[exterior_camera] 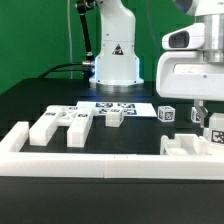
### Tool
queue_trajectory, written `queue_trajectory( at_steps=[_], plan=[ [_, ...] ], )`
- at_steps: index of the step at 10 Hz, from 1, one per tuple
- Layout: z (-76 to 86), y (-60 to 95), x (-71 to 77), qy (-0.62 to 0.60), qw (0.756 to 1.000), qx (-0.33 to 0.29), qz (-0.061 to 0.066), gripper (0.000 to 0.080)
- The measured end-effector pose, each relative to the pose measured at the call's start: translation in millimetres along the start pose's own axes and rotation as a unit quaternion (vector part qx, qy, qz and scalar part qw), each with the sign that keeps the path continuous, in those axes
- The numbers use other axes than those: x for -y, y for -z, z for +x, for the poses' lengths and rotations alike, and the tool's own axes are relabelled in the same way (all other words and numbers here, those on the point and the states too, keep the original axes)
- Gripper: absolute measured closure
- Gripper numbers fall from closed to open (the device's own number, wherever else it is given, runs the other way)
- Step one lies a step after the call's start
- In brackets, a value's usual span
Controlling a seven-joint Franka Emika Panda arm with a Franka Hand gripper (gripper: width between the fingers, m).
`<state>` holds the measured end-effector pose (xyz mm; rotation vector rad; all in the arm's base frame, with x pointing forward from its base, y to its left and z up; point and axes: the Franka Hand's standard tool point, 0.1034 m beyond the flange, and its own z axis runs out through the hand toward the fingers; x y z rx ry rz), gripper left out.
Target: Assemble chair
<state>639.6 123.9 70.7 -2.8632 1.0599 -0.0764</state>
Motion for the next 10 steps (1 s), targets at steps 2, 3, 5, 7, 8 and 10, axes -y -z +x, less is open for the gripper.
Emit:
queue_trajectory(
  at_steps=[2,3,5,7,8,10],
  plan=[
    [-1.0,-0.3,-0.4,-0.103,0.995,0.0,-0.001,0.0508],
    [-2.2,-0.4,-0.5,-0.148,0.989,0.0,-0.002,0.0507],
    [-2.8,-0.5,-0.3,-0.258,0.966,0.003,-0.005,0.0507],
    [-2.9,-0.4,-0.2,-0.339,0.941,0.003,-0.005,0.0507],
    [-3.1,-0.7,-0.3,-0.363,0.932,0.006,-0.004,0.0507],
    [-2.9,-0.7,-0.3,-0.396,0.918,0.006,-0.004,0.0507]
  ],
)
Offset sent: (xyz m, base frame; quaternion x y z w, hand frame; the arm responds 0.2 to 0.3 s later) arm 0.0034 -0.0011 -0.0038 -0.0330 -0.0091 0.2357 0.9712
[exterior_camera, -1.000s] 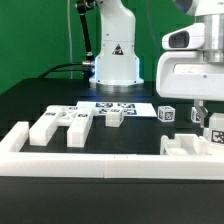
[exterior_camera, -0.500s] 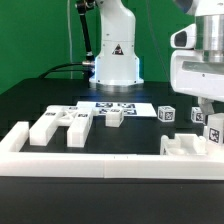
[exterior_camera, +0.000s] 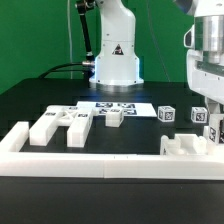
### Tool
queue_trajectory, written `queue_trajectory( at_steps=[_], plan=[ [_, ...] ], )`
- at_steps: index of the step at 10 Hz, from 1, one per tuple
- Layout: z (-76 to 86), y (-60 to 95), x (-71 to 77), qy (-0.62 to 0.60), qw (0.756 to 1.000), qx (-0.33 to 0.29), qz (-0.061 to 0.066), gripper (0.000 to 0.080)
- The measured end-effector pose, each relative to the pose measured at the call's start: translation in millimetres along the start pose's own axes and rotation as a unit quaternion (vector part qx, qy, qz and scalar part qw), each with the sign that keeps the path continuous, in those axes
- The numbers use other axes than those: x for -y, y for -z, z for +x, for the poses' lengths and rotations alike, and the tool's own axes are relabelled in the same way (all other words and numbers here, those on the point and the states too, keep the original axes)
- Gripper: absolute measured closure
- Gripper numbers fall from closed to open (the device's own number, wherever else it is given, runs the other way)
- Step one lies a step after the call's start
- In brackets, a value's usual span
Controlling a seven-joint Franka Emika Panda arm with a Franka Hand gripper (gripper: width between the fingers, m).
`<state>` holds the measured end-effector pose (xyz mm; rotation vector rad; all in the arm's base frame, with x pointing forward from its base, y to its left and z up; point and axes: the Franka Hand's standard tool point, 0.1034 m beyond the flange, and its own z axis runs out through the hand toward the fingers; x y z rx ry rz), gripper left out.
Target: Assemble chair
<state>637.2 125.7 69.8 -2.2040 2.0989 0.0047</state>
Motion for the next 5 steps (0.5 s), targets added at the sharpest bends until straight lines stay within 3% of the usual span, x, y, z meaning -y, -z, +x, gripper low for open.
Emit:
queue_trajectory(
  at_steps=[3,4,5],
  plan=[
    [-0.1,-0.4,-0.1,0.025,1.0,0.0,0.0,0.0507],
    [-0.4,-0.6,-0.1,0.027,1.0,0.0,0.0,0.0297],
    [-0.2,-0.9,0.4,0.056,0.998,-0.001,0.004,0.0197]
  ],
)
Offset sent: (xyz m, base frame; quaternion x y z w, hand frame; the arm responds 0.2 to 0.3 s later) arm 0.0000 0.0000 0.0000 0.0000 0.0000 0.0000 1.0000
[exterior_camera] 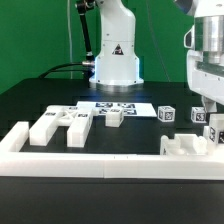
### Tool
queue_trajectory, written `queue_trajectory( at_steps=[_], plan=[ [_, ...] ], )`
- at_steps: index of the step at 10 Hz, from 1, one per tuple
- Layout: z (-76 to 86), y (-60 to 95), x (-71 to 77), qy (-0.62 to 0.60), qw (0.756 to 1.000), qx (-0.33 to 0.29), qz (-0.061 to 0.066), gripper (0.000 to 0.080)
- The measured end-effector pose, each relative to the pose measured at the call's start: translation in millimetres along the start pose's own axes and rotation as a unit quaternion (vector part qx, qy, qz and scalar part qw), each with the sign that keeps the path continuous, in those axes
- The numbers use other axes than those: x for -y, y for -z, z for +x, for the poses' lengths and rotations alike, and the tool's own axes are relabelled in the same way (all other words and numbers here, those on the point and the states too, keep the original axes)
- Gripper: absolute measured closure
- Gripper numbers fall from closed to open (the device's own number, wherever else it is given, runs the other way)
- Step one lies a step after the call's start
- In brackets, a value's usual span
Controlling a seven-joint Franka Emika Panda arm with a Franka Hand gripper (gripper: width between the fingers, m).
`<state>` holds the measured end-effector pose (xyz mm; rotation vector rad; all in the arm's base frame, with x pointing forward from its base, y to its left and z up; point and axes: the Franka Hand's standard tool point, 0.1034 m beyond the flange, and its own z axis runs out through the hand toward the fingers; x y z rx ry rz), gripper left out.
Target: Assemble chair
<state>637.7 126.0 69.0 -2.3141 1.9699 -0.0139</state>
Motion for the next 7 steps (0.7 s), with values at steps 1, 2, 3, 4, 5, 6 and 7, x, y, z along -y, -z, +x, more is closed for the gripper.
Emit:
queue_trajectory(
  at_steps=[1,2,3,4,5,6,7],
  plan=[
    [0.0,0.2,0.4,0.068,0.998,-0.001,0.001,0.0197],
    [-1.5,0.2,0.5,0.12,0.993,-0.001,0.001,0.0161],
    [-5.7,-0.1,0.4,0.178,0.984,0.001,0.001,0.0152],
    [-6.9,0.1,1.1,0.234,0.972,0.001,0.003,0.0152],
    [-8.5,-0.1,1.1,0.297,0.955,0.001,0.004,0.0151],
    [-10.7,-0.3,0.9,0.348,0.938,0.001,0.004,0.0151],
    [-13.0,-0.6,0.7,0.393,0.92,0.002,0.004,0.0151]
  ],
)
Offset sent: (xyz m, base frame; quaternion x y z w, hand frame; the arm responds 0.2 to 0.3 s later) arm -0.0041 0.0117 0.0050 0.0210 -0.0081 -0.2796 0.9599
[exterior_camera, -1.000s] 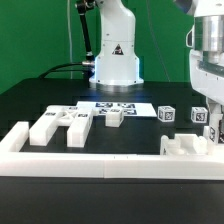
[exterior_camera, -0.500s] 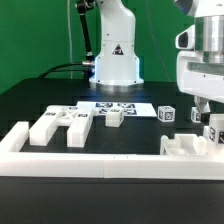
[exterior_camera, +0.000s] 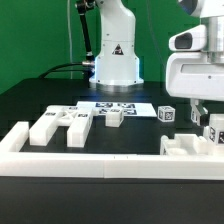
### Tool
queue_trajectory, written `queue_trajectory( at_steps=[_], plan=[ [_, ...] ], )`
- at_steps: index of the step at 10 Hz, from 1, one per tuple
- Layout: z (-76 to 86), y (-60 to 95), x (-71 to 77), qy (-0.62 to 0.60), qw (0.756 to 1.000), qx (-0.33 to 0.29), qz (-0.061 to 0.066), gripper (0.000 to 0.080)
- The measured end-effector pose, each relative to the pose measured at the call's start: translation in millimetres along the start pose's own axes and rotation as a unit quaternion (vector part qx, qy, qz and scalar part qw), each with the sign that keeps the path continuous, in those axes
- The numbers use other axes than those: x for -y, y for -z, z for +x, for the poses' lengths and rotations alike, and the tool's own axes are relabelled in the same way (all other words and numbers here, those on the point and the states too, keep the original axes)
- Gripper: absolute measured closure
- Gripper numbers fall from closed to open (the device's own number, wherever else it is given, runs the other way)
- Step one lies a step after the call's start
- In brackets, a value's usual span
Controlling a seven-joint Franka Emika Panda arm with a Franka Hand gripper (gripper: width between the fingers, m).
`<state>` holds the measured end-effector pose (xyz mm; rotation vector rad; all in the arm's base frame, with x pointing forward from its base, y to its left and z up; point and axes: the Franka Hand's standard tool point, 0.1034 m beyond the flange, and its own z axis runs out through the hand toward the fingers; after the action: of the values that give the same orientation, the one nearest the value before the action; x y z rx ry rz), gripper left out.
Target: Assemble chair
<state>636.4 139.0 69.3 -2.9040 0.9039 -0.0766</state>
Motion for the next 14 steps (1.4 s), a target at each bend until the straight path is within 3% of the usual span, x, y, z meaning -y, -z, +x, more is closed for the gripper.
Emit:
queue_trajectory(
  at_steps=[7,8,9,10,11,14],
  plan=[
    [4.7,0.6,-4.1,0.251,0.968,-0.002,-0.005,0.0151],
    [4.7,0.4,-4.2,0.251,0.968,-0.002,-0.005,0.0241],
    [4.7,0.3,-4.3,0.25,0.968,-0.002,-0.005,0.0241],
    [5.3,0.3,-4.9,0.249,0.968,-0.002,-0.006,0.046],
    [7.6,-0.6,-8.9,0.25,0.968,-0.003,-0.01,0.0505],
    [9.6,-0.9,-11.8,0.223,0.975,-0.003,-0.01,0.0506]
  ],
)
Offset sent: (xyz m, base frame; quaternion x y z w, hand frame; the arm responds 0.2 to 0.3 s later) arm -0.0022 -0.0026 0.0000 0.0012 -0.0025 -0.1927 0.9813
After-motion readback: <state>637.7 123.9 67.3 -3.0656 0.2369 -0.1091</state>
